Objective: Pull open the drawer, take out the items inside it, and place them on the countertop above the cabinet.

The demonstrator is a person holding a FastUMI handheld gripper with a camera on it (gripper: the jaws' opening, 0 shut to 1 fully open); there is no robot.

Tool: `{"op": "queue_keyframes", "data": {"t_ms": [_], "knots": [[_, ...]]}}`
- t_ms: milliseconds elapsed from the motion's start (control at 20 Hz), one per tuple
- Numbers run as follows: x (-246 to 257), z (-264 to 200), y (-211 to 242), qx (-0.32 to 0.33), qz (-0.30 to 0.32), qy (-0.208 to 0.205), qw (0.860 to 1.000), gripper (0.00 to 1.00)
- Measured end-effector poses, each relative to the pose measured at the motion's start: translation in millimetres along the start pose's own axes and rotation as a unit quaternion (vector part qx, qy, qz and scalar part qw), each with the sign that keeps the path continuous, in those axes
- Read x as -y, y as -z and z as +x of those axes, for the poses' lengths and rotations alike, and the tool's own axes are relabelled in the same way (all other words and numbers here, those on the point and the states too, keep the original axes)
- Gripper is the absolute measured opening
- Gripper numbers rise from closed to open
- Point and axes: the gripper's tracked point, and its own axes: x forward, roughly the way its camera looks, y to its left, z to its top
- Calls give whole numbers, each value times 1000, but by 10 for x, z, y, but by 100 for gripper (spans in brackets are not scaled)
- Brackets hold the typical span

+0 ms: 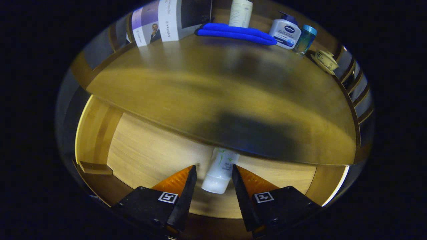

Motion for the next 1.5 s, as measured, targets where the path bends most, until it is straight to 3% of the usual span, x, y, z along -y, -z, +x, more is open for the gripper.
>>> {"op": "queue_keyframes", "data": {"t_ms": [300, 550, 650, 1250, 1500], "knots": [[-6, 102, 42, 3, 13, 16, 1000, 68], [-77, 135, 20, 25, 2, 3, 1000, 45], [-178, 122, 74, 17, 5, -27, 999, 36], [-434, -549, 324, 44, 35, -151, 987, 35], [-301, -837, 436, 70, 48, -161, 983, 35]]}}
